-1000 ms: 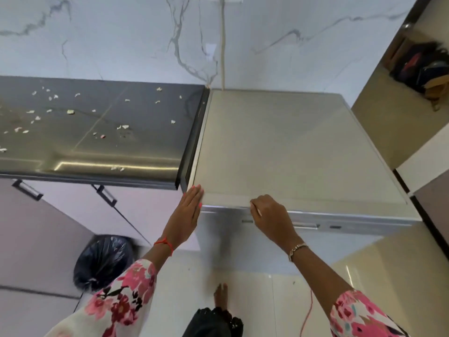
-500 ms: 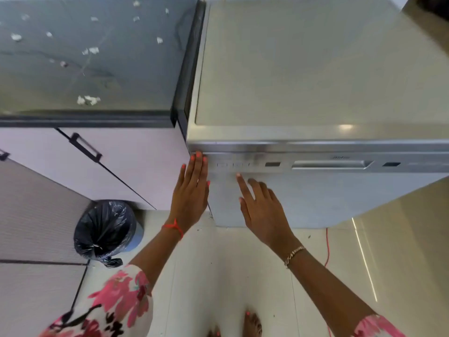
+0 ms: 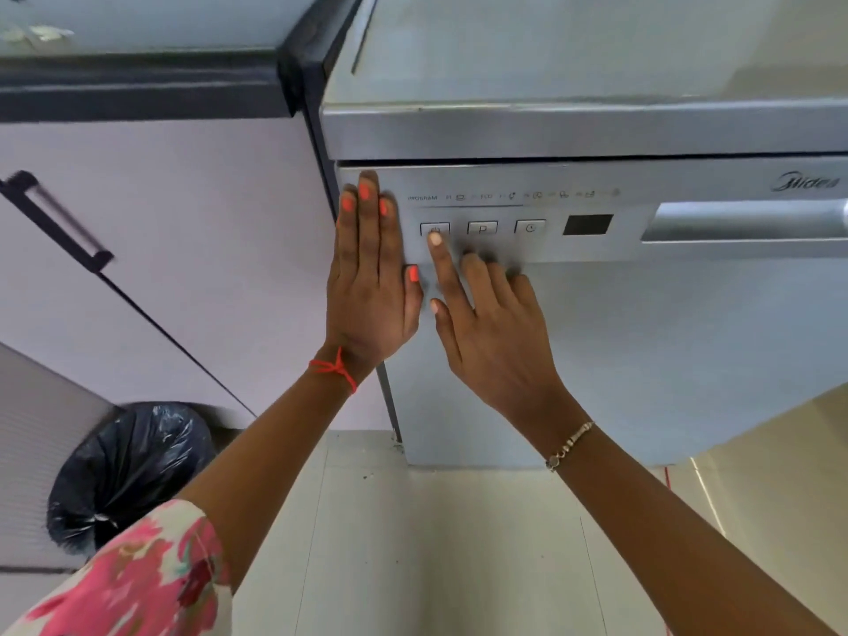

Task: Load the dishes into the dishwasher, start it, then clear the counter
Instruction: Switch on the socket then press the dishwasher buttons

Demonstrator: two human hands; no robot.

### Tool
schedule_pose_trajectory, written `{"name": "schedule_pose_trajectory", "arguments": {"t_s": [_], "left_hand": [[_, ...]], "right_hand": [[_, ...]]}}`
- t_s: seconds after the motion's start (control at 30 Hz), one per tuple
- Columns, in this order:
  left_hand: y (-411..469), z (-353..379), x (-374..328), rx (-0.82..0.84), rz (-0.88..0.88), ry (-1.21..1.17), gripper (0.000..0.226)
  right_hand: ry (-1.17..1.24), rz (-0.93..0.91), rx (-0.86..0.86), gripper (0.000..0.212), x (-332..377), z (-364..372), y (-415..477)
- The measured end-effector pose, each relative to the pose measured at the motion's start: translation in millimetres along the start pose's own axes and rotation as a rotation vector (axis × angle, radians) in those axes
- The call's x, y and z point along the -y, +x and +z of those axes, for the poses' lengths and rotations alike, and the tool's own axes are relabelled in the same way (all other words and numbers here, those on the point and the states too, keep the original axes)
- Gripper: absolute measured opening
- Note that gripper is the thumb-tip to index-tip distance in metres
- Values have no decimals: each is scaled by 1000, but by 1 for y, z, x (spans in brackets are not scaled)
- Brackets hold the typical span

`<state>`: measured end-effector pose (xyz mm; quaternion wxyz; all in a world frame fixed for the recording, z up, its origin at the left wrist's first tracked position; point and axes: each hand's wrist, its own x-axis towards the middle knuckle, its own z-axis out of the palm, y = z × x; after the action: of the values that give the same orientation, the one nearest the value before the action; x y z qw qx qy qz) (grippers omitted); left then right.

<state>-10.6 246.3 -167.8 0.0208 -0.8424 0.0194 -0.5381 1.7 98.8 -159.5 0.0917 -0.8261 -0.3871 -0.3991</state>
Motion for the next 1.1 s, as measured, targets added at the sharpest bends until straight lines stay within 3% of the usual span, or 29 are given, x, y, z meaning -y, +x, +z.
{"name": "schedule_pose_trajectory", "arguments": {"t_s": [0.4, 0.73, 0.77, 0.83, 0.97, 1.1], "left_hand": [[1, 19, 1, -225, -7, -18, 63], [0, 12, -3, -174, -33, -13, 62], [0, 11, -4, -161, -34, -13, 63], [0, 8, -4, -138, -25, -23, 64], [-2, 9, -2, -130, -1, -26, 62], [-1, 12, -3, -172, 6, -35, 62]], "right_hand": [[-64, -83, -201, 40, -5, 20, 6], [-74, -109, -164, 44, -8, 16, 1], [-66, -115, -157, 51, -11, 18, -2], [-64, -151, -139, 64, -17, 21, -9], [-155, -339, -188, 42, -32, 33, -29], [-368, -449, -249, 54, -54, 46, -31]]}}
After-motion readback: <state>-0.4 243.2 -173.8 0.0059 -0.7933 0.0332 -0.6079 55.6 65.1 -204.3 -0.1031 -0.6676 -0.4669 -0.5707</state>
